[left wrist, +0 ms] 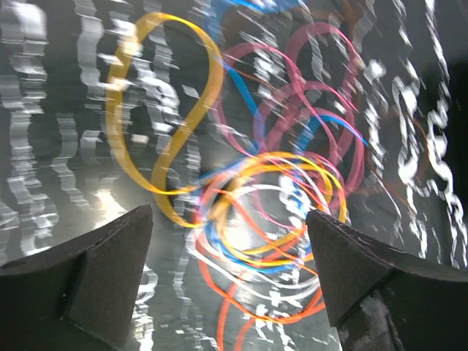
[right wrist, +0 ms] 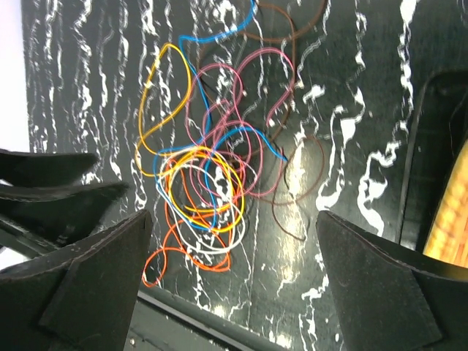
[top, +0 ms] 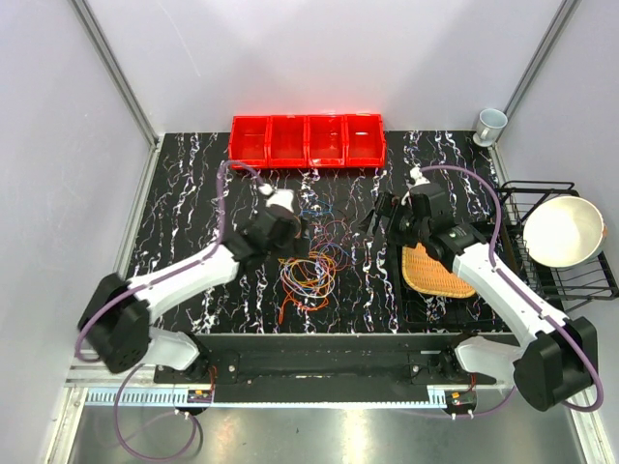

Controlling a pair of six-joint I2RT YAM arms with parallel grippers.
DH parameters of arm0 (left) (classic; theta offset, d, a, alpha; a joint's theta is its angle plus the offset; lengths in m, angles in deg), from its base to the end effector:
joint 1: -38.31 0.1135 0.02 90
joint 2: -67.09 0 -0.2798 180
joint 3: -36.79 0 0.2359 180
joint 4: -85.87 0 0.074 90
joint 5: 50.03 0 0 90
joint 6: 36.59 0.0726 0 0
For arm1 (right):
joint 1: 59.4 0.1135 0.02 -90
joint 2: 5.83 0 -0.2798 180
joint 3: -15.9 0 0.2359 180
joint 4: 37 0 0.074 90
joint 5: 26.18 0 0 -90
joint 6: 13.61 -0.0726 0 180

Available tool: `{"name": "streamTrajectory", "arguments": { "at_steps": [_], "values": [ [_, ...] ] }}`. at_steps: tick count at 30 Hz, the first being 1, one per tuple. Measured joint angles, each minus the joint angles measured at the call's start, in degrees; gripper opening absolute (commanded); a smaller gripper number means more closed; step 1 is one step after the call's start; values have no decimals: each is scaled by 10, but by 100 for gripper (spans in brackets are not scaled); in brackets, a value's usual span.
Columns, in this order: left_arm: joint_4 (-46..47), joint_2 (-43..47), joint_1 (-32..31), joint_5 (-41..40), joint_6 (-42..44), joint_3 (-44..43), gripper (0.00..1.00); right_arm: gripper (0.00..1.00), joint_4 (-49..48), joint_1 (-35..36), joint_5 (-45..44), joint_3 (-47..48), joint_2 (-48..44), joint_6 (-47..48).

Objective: Untangle the cables

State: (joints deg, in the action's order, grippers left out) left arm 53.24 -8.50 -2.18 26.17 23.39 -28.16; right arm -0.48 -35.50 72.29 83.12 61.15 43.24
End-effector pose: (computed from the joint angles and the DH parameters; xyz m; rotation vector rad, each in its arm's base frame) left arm 0.2298 -0.1735 0.2419 0.0910 2.3229 -0.3495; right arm 0.2371 0.1167 0.2857 0.0990 2.2881 0.7024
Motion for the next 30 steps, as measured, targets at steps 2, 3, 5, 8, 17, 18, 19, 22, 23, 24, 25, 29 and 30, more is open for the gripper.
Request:
{"name": "streamTrajectory", "arguments": {
  "at_steps": [2, 3, 5, 8, 17, 18, 19, 22, 23, 24, 25, 29, 30],
  "values": [
    [8, -39, -29, -1, 5, -15, 84, 99, 7, 0, 0, -7, -3, -2],
    [9, -60, -39, -1, 8, -25, 83, 99, 9, 0, 0, -10, -4, -3],
    [8, -118, -59, -4, 11, -59, 82, 99, 16, 0, 0, -17, -15, -4],
    [9, -193, -77, -9, 12, -108, 79, 100, 27, 0, 0, -23, -35, -4],
    [8, -260, -81, -21, 13, -162, 25, 99, 41, 0, 1, -27, -70, -4],
    [8, -264, -81, -24, 13, -165, 16, 100, 43, 0, 1, -28, -70, -4],
    [9, -267, -81, -26, 11, -168, 3, 100, 44, 0, 1, -28, -70, -3],
    [7, -284, -81, -32, 19, -178, 0, 99, 47, 0, 1, -30, -70, -3],
    [-1, -290, -81, -33, 21, -186, 0, 100, 47, 0, 1, -30, -70, -3],
    [-10, -296, -81, -36, 26, -197, 0, 100, 47, 0, 1, -30, -70, -3],
    [-18, -300, -81, -39, 31, -208, 0, 100, 47, 0, 1, -30, -69, -4],
    [-113, -312, -79, -70, 68, -337, 0, 100, 47, 0, 2, -30, -69, -4],
    [-132, -311, -78, -80, 82, -384, 0, 99, 47, 0, 2, -30, -69, -4]
  ]
}}
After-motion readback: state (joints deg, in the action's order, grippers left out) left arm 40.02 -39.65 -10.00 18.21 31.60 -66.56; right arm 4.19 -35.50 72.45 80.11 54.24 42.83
